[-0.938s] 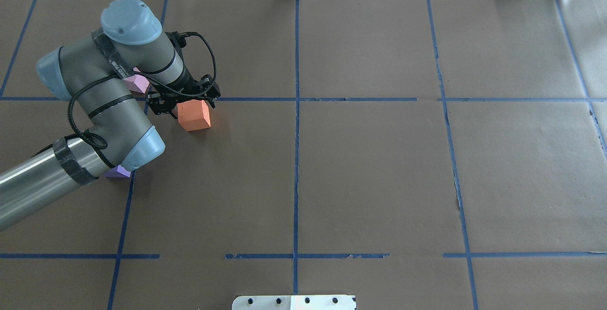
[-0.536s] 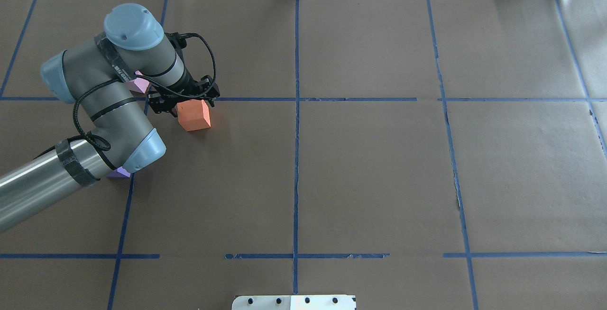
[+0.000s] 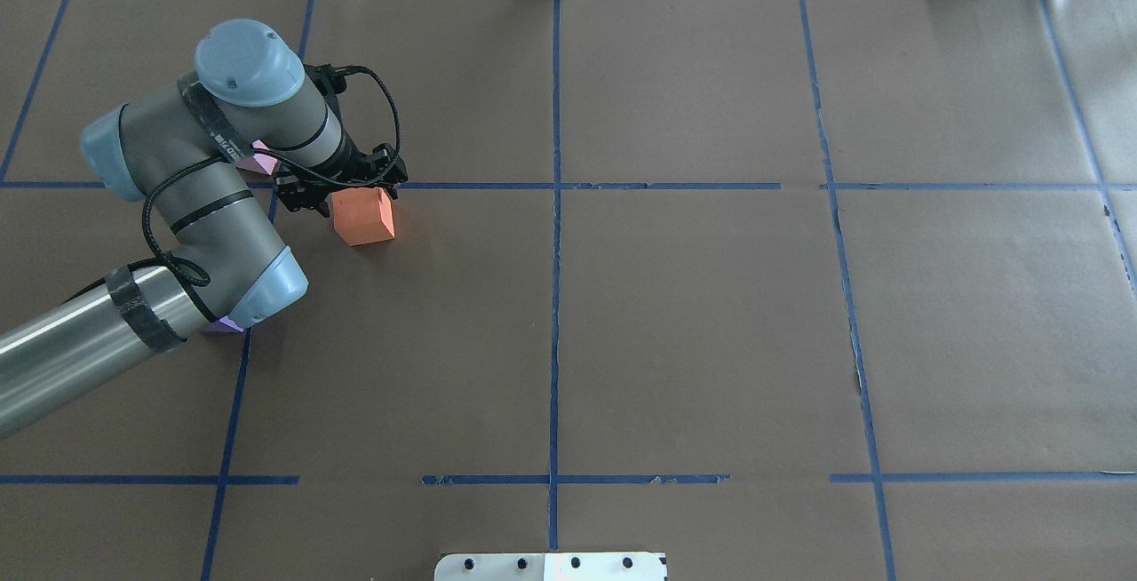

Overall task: Arrange blocks in a line
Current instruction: 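Close the left gripper on the orange cube and lift it, then carry the orange cube with the left gripper toward the pink cube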

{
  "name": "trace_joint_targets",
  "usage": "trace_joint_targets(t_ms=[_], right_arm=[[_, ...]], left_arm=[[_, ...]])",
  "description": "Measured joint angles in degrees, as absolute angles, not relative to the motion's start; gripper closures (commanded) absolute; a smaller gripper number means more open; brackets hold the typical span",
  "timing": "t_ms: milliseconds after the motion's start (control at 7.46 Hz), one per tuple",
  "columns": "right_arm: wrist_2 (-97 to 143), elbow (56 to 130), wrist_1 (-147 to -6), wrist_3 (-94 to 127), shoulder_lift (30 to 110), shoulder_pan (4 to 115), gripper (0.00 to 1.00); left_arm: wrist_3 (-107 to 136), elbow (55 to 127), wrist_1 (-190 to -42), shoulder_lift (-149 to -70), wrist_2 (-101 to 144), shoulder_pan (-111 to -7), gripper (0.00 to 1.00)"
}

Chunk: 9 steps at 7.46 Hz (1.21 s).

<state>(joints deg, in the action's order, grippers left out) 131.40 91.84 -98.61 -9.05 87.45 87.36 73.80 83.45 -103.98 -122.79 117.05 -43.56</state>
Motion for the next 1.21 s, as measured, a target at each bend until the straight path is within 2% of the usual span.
trace_joint_targets(t_ms=[134, 268, 402, 536, 804, 1206], right_arm=[[131.4, 91.84, -98.61, -9.05, 87.45, 87.36, 0.0], [131.4, 91.84, -98.61, -9.05, 87.45, 87.36, 0.0], [131.4, 91.84, -98.61, -9.05, 87.45, 87.36, 0.0], [131.4, 91.82, -98.61, -9.05, 87.45, 87.36, 0.0], [131.4, 91.83, -98.61, -9.05, 87.45, 87.36, 0.0], [131.4, 91.84, -98.61, -9.05, 87.45, 87.36, 0.0]], left_arm=[[73.82, 83.15, -104.65, -122.71, 116.64, -43.15, 0.58], [73.81, 83.06, -104.97, -122.68, 116.21, -42.74, 0.8], [73.71, 83.07, -105.22, -122.53, 115.94, -42.41, 0.96], [73.52, 83.22, -105.77, -122.21, 115.74, -42.16, 1.0], [72.06, 87.31, -104.24, -121.03, 115.68, -43.5, 1.0], [62.06, 101.94, -86.17, -120.36, 115.95, -49.12, 1.0]])
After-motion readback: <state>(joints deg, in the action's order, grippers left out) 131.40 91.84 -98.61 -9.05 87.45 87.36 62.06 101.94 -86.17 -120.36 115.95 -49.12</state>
